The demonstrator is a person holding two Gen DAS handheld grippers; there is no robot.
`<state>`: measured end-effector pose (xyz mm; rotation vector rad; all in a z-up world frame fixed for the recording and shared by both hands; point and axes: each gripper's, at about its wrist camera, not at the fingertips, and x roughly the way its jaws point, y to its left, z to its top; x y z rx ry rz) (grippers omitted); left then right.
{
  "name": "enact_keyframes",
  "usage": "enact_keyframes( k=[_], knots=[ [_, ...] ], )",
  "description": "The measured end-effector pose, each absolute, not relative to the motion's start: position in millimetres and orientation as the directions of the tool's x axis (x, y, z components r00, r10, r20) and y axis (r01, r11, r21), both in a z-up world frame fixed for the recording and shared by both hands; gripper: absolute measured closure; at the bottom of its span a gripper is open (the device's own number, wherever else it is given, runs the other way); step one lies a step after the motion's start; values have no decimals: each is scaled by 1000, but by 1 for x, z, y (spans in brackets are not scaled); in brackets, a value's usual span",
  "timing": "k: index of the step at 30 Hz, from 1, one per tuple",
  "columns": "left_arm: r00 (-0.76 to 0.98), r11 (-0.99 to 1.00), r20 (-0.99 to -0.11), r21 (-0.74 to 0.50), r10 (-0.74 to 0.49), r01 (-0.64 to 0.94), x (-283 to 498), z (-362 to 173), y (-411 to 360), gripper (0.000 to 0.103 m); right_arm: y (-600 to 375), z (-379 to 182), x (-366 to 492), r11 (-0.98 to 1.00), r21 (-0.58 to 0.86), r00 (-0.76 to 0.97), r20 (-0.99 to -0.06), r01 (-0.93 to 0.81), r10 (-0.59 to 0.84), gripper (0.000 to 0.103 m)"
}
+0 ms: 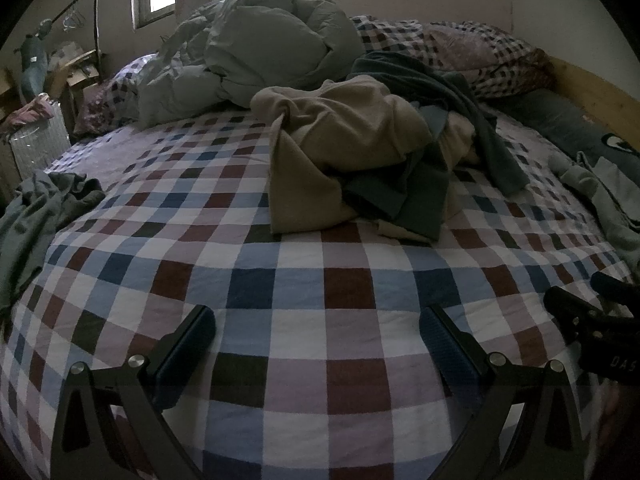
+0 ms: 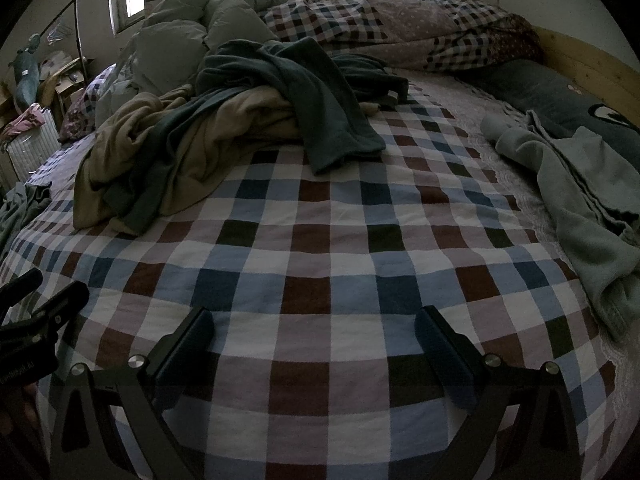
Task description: Fold clothes
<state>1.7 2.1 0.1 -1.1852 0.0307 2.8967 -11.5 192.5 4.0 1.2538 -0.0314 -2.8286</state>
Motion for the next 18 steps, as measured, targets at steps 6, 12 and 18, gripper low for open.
enact_keyframes(
  k=[6, 12, 18],
  knots=[
    [-713, -1000, -701, 21, -3, -16, 3, 0, 1, 0, 192, 3, -12, -999, 31, -671, -740, 34, -46, 0],
    [-707, -1000, -707, 7, 8, -18, 2, 0, -1, 0, 190, 3, -10, -999, 20, -675, -737, 31, -35, 0],
    [-699, -1000, -715, -9, 27, -30, 0, 0, -1, 0, 193, 4, -9, -999, 30, -672, -739, 34, -45, 0]
  ],
)
